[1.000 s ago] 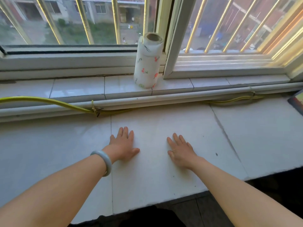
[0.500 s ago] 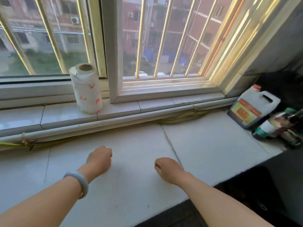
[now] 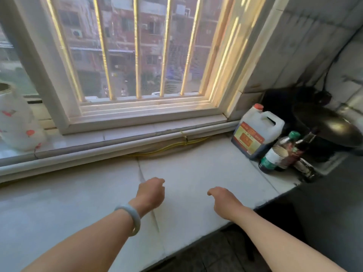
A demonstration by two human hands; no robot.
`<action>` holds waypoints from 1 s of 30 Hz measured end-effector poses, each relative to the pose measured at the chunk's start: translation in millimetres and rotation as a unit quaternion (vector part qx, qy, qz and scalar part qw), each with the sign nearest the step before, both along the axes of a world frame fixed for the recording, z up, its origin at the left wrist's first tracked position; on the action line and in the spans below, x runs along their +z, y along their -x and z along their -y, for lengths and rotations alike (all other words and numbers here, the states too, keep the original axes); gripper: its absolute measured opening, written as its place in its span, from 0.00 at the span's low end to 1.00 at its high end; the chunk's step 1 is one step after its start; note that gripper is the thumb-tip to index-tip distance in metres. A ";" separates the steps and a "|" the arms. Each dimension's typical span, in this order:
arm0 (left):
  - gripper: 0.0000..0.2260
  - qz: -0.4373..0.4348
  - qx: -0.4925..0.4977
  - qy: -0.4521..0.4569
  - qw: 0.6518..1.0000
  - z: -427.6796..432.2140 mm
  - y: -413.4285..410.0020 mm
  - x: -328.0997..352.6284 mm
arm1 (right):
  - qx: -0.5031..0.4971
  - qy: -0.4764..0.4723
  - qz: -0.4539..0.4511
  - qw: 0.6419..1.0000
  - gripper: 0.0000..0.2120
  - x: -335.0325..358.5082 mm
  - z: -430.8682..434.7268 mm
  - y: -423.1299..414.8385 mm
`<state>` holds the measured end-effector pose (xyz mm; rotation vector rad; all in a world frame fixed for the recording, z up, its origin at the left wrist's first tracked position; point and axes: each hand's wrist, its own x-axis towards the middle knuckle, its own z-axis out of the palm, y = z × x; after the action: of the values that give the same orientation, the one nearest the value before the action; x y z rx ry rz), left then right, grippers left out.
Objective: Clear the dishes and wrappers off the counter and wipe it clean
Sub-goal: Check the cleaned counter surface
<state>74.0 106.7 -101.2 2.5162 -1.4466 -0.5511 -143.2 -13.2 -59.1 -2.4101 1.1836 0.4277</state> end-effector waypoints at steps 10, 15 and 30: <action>0.12 -0.038 -0.062 0.085 0.994 104.5 35.6 30.8 | -0.169 0.045 0.043 0.984 0.23 34.3 91.2 78.9; 0.13 -0.094 -0.103 0.140 0.980 187.5 70.2 79.4 | -0.254 0.129 0.093 0.954 0.11 80.8 138.6 110.5; 0.24 -0.049 -0.235 0.194 0.951 350.7 155.8 173.1 | -0.325 0.166 0.215 0.906 0.29 126.5 264.8 127.4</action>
<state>-81.8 -244.0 72.0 1.8252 -1.9071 -0.4005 -270.6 -277.9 67.4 -2.0124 1.8230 -0.5225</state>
